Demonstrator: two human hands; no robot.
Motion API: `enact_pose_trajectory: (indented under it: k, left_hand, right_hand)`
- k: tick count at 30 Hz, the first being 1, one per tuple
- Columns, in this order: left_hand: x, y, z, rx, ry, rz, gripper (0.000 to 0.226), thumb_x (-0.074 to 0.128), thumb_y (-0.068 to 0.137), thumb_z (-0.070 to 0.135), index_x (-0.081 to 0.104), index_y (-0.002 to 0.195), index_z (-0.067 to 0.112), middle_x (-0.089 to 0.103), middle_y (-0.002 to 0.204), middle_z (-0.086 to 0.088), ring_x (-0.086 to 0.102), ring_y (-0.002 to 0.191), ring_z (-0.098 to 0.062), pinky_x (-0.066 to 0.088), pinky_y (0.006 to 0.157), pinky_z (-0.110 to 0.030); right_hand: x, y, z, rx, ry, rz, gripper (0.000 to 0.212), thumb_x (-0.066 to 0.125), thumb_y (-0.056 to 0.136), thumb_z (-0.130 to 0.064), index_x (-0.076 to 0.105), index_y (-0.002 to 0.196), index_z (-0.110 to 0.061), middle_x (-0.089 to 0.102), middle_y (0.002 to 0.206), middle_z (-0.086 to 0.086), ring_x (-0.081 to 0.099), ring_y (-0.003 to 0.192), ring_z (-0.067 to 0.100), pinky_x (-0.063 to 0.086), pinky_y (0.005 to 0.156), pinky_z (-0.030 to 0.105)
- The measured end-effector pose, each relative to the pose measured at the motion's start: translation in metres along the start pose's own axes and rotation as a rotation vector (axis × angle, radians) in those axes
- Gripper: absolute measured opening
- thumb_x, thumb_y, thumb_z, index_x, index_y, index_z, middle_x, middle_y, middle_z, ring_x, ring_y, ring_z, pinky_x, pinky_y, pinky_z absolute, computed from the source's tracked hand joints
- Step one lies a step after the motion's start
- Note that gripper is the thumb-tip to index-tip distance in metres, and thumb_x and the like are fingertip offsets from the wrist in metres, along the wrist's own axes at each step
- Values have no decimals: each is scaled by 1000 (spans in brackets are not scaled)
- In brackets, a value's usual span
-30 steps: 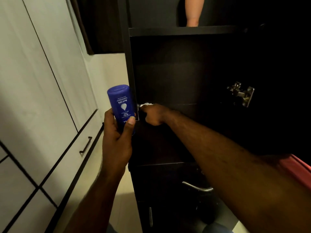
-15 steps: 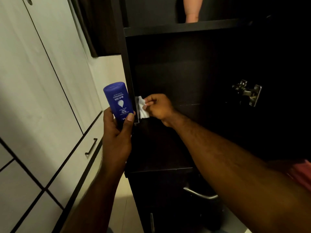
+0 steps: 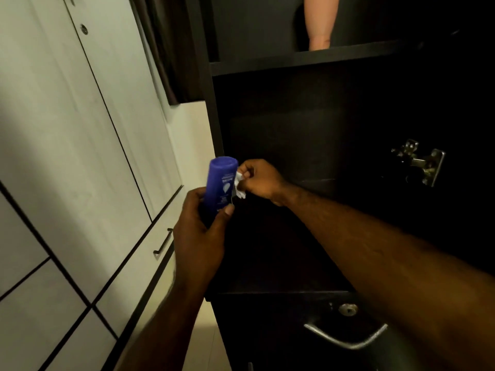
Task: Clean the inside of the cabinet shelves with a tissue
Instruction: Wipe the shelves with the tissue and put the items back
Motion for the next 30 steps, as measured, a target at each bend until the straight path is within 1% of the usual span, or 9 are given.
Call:
enact_pose_trajectory:
  k: [4, 8, 10, 16, 20, 22, 24, 27, 30]
  left_hand:
    - [0, -2, 2, -1, 19, -11, 34, 71, 89, 25, 53, 112, 42, 65, 106, 22, 61, 98, 9, 50, 74, -9]
    - [2, -2, 5, -11, 1, -63, 34, 71, 88, 24, 52, 109, 44, 64, 101, 33, 61, 97, 13, 47, 73, -3]
    - [3, -2, 7, -12, -11, -76, 35, 72, 87, 24, 52, 108, 44, 63, 100, 35, 60, 97, 16, 46, 73, -2]
    - [3, -3, 8, -55, -80, -67, 37, 73, 85, 27, 51, 109, 45, 64, 108, 23, 61, 96, 16, 48, 70, -3]
    - [3, -3, 9, -67, -117, -88, 37, 68, 78, 39, 51, 110, 44, 63, 110, 22, 61, 97, 14, 49, 69, -5]
    - [3, -4, 8, -69, -127, -91, 36, 67, 78, 40, 51, 110, 44, 63, 109, 22, 62, 98, 13, 51, 70, -7]
    - [4, -5, 7, -70, -128, -86, 37, 67, 79, 41, 51, 112, 44, 65, 110, 22, 63, 100, 9, 54, 72, -12]
    - [3, -5, 4, -80, -145, -69, 41, 67, 79, 43, 52, 118, 42, 66, 115, 18, 65, 105, 0, 57, 80, -25]
    - [3, -4, 3, -93, -167, -68, 40, 67, 80, 41, 52, 117, 42, 66, 118, 14, 66, 107, -3, 58, 78, -24]
  right_hand:
    - [-3, 0, 2, -104, 60, -155, 7, 65, 86, -1, 68, 92, 0, 68, 86, 6, 66, 82, 21, 53, 78, 28]
    - [-15, -12, -4, -145, 75, -345, 19, 66, 84, 3, 67, 77, -16, 67, 81, 3, 63, 76, 17, 53, 70, 24]
    - [-16, -13, -4, -124, 79, -334, 15, 68, 84, 1, 69, 82, -13, 69, 85, 7, 65, 76, 17, 54, 70, 23]
    - [-11, -12, 0, -93, 192, -28, 18, 71, 81, 6, 69, 95, -3, 68, 87, 12, 65, 80, 21, 57, 77, 32]
    - [-13, -21, -11, -78, 177, -282, 17, 68, 83, 6, 68, 86, -11, 69, 86, 5, 68, 73, 10, 55, 63, 20]
    - [-13, -24, -14, -80, 167, -336, 18, 68, 83, 5, 68, 82, -13, 69, 86, 4, 69, 74, 10, 54, 62, 17]
    - [-12, -22, -11, -82, 168, -232, 17, 69, 82, 4, 69, 81, -13, 69, 85, 4, 68, 78, 15, 57, 67, 21]
    - [-7, -4, 2, 0, 169, 66, 14, 72, 81, -1, 73, 87, -13, 71, 88, 0, 68, 85, 16, 58, 80, 31]
    - [1, 3, 6, 54, 153, 207, 17, 74, 78, -2, 74, 87, -17, 71, 85, -4, 68, 83, 13, 58, 79, 32]
Point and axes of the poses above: each hand's wrist, its own y-axis towards the middle knuckle, its own x-axis out of the palm, z = x × y, the point moved 1 cm from there along y, towards the middle knuckle
